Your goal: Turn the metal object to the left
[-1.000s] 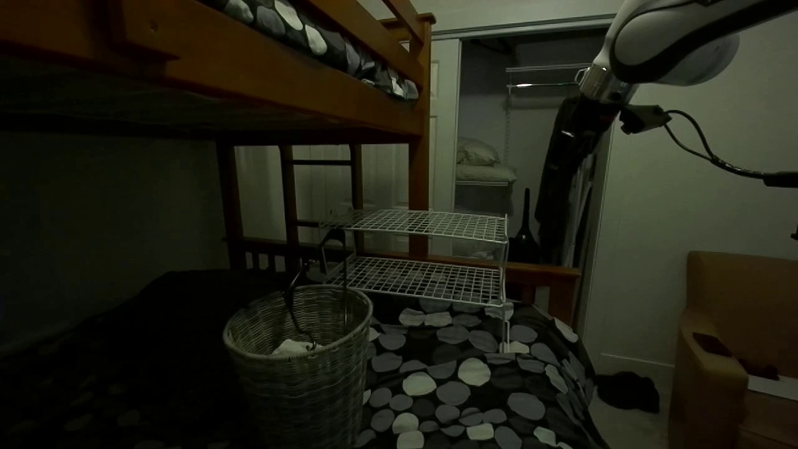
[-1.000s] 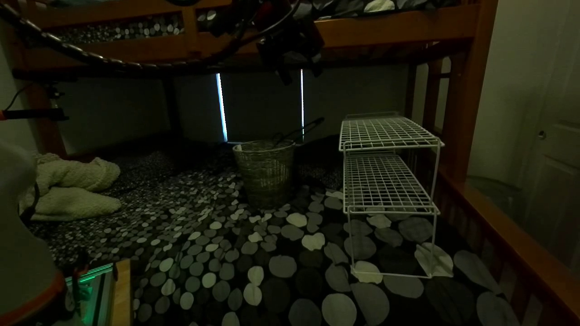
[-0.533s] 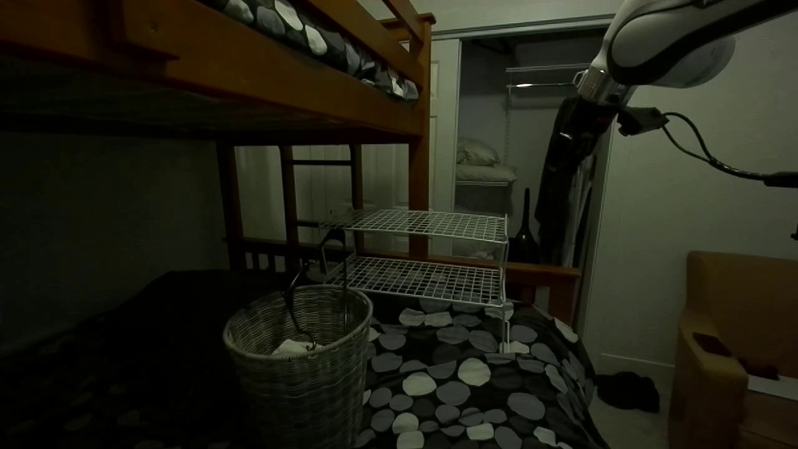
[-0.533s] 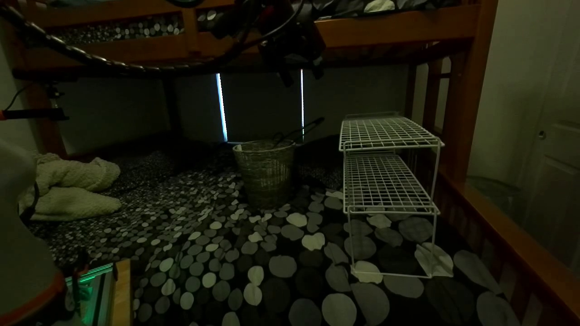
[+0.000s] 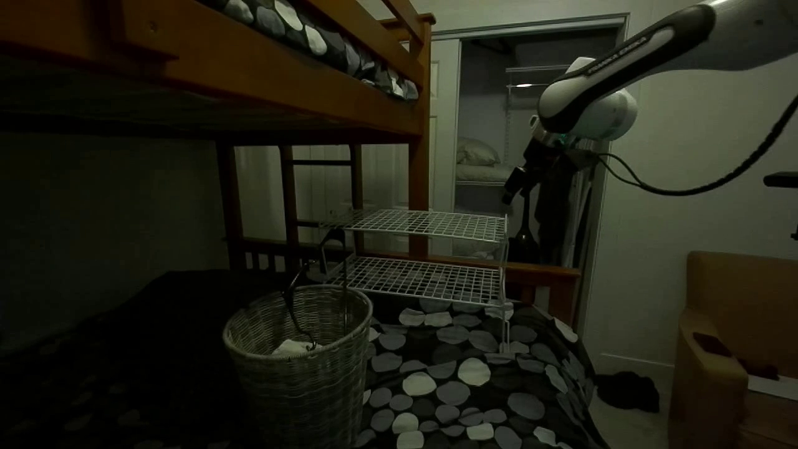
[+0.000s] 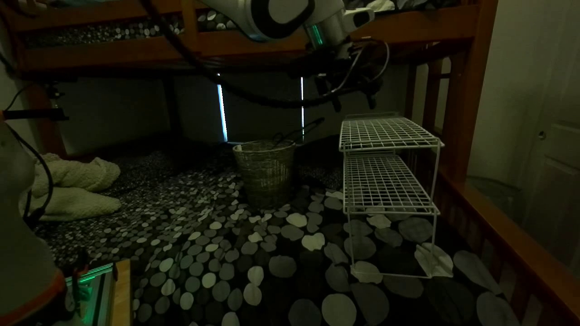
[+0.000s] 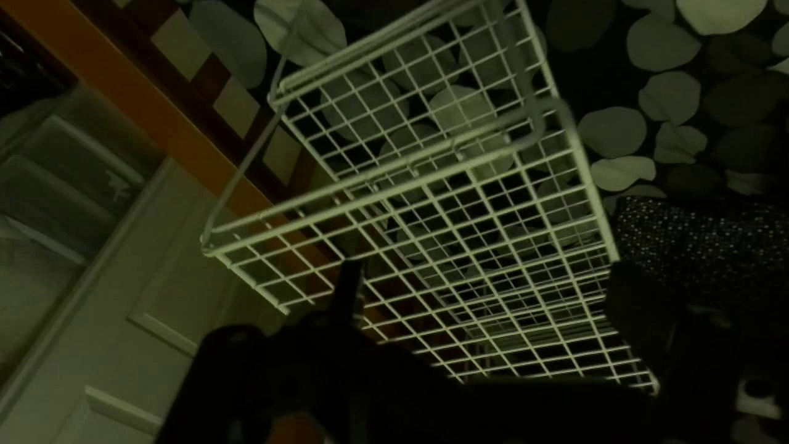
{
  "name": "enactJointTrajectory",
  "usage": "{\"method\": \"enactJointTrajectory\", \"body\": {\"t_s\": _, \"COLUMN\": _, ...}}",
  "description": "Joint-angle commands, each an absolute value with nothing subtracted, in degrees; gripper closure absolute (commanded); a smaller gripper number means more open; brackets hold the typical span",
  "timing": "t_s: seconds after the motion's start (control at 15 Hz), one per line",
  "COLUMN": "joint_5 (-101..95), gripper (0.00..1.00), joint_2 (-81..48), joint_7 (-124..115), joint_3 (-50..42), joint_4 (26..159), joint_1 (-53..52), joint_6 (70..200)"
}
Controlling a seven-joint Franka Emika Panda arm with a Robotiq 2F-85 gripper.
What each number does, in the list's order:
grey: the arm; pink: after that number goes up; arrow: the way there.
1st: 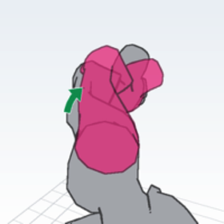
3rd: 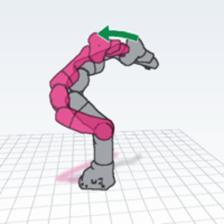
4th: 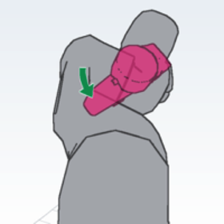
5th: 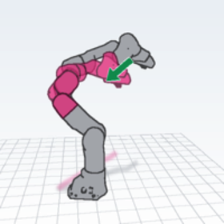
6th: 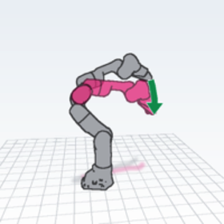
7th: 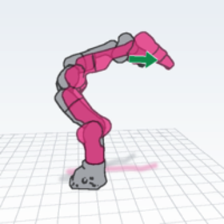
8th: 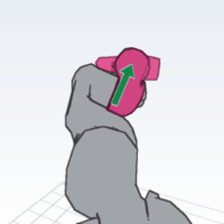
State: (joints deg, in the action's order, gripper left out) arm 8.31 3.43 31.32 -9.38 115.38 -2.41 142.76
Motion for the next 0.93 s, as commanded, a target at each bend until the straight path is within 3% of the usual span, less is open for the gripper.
{"method": "enactJointTrajectory", "body": {"t_s": 0.0, "joint_5": 13.6, "gripper": 0.00, "joint_2": -10.0, "joint_7": 42.2, "joint_3": -6.8, "joint_4": 100.6, "joint_1": -0.4, "joint_6": 141.3}}
{"method": "enactJointTrajectory", "body": {"t_s": 0.13, "joint_5": 11.4, "gripper": 0.00, "joint_2": -16.3, "joint_7": 43.3, "joint_3": -4.5, "joint_4": 93.4, "joint_1": 1.5, "joint_6": 140.4}}
{"method": "enactJointTrajectory", "body": {"t_s": 0.2, "joint_5": 10.7, "gripper": 0.00, "joint_2": -9.9, "joint_7": 40.2, "joint_3": -3.8, "joint_4": 101.3, "joint_1": 1.7, "joint_6": 142.6}}
{"method": "enactJointTrajectory", "body": {"t_s": 0.6, "joint_5": 9.0, "gripper": 0.00, "joint_2": -12.2, "joint_7": 37.6, "joint_3": -2.6, "joint_4": 98.8, "joint_1": 2.4, "joint_6": 142.7}}
{"method": "enactJointTrajectory", "body": {"t_s": 0.87, "joint_5": 1.2, "gripper": 0.00, "joint_2": -18.6, "joint_7": 43.8, "joint_3": -1.9, "joint_4": 90.0, "joint_1": 3.1, "joint_6": 137.9}}
